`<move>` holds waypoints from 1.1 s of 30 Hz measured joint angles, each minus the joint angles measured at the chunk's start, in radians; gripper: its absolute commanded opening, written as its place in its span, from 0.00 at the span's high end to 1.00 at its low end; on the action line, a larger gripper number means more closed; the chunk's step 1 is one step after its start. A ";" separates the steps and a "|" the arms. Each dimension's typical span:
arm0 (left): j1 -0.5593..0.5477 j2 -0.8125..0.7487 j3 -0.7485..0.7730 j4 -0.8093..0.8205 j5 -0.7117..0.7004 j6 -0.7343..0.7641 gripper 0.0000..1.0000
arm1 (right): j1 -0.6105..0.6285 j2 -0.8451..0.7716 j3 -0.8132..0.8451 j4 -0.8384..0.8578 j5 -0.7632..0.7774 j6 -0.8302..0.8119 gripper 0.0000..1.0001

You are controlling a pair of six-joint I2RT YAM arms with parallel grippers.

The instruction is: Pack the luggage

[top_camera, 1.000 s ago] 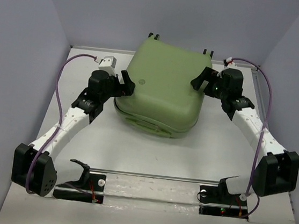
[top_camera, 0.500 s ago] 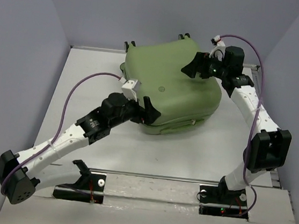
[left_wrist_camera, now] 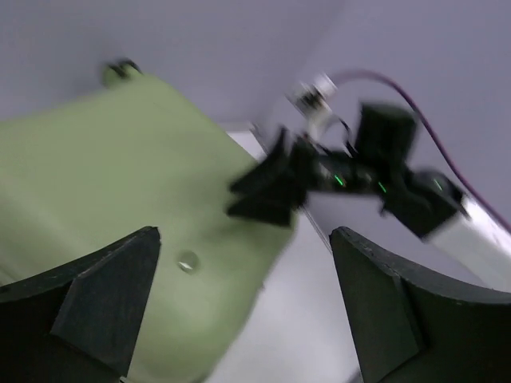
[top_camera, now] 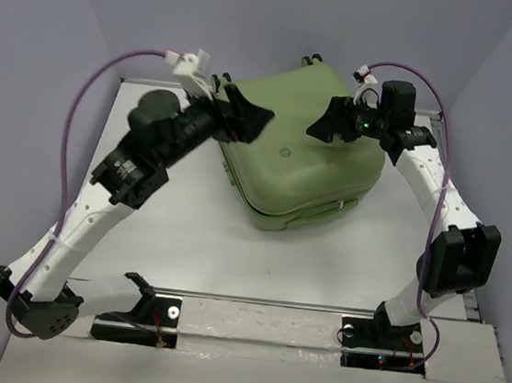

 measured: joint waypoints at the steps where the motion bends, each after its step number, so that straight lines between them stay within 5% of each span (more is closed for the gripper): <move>1: 0.052 0.001 0.024 0.009 -0.002 0.005 0.01 | -0.001 -0.011 0.000 -0.013 0.004 -0.002 0.01; 6: 0.367 0.125 0.067 0.069 0.030 -0.008 0.01 | -0.001 -0.105 -0.050 -0.016 0.026 0.001 0.01; 13: 0.567 0.690 0.233 0.137 0.161 -0.096 0.01 | 0.015 -0.328 -0.277 0.091 0.027 0.066 0.01; 17: 0.631 0.938 0.400 0.171 0.271 -0.180 0.01 | 0.066 -0.401 -0.398 0.137 0.033 0.081 0.01; 24: 0.625 1.099 0.560 0.223 0.393 -0.294 0.01 | 0.192 -0.448 -0.526 0.208 0.064 0.092 0.01; 30: 0.624 1.168 0.554 0.369 0.459 -0.439 0.02 | 0.230 -0.484 -0.571 0.235 0.094 0.099 0.01; 33: 0.624 1.169 0.522 0.462 0.477 -0.515 0.46 | 0.236 -0.498 -0.586 0.243 0.105 0.102 0.02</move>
